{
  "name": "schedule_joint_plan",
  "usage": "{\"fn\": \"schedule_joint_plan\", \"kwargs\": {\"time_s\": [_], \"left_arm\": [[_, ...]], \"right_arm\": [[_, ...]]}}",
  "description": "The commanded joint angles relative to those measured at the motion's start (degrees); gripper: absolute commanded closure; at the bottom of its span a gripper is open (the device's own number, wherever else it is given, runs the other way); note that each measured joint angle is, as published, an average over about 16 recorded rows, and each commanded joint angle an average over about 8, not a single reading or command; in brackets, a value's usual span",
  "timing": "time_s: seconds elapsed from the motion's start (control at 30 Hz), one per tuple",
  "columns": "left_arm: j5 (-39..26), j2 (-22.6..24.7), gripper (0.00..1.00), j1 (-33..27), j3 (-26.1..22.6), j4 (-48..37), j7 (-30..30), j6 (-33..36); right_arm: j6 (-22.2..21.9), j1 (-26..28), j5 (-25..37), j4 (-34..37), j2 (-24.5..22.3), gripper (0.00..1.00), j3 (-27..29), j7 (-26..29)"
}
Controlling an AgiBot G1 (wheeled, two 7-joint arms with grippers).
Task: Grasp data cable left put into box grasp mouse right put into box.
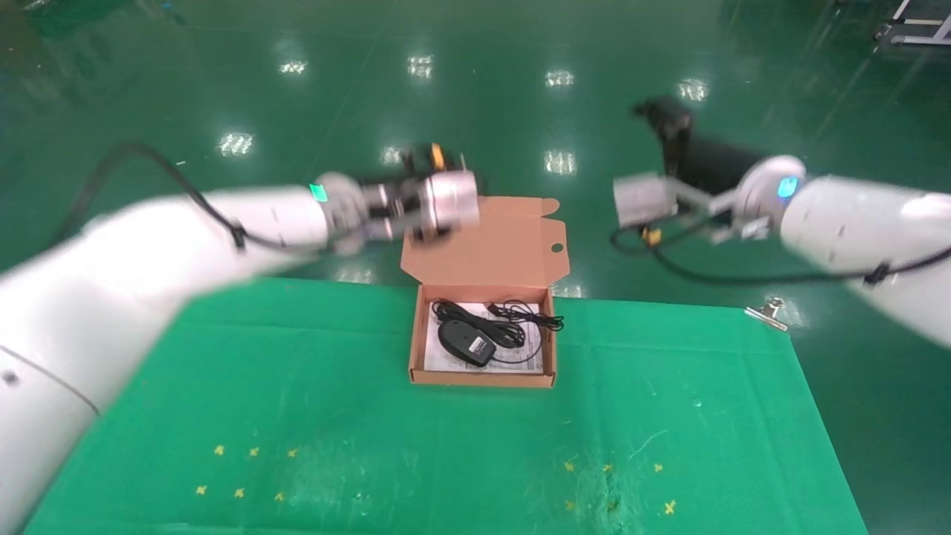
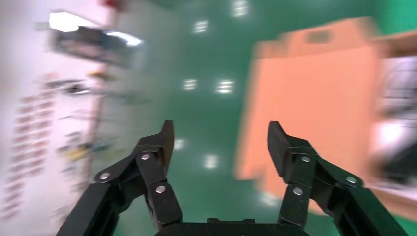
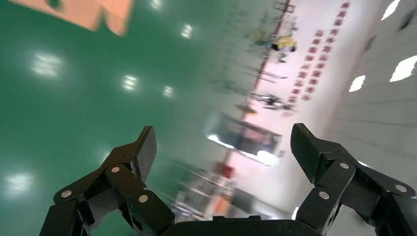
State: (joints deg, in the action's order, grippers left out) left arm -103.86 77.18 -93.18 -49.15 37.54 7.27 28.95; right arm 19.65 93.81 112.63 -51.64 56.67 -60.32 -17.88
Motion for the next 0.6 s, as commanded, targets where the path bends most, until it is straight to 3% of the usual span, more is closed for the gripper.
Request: {"fn": "schedule_joint_plan", "kwargs": {"time_s": [0.03, 0.23, 0.6], "left_arm": [[0.0, 0.1, 0.00, -1.8, 0.4, -0.4, 0.4, -2.5], [2.9, -1.1, 0.00, -2.2, 1.6, 0.0, 0.1, -3.1], [14.0, -8.8, 0.00, 4.1, 7.5, 6.7, -3.3, 8.2]], "right_arm": [[0.1, 1.4, 0.5, -0.3, 0.0, 0.00, 0.1, -0.5], [2.6, 2.2, 0.1, -1.5, -0.3, 0.00, 0.9, -0.7], [13.9, -4.0, -12.5, -5.2, -4.1, 0.00, 8.7, 4.5]]}}
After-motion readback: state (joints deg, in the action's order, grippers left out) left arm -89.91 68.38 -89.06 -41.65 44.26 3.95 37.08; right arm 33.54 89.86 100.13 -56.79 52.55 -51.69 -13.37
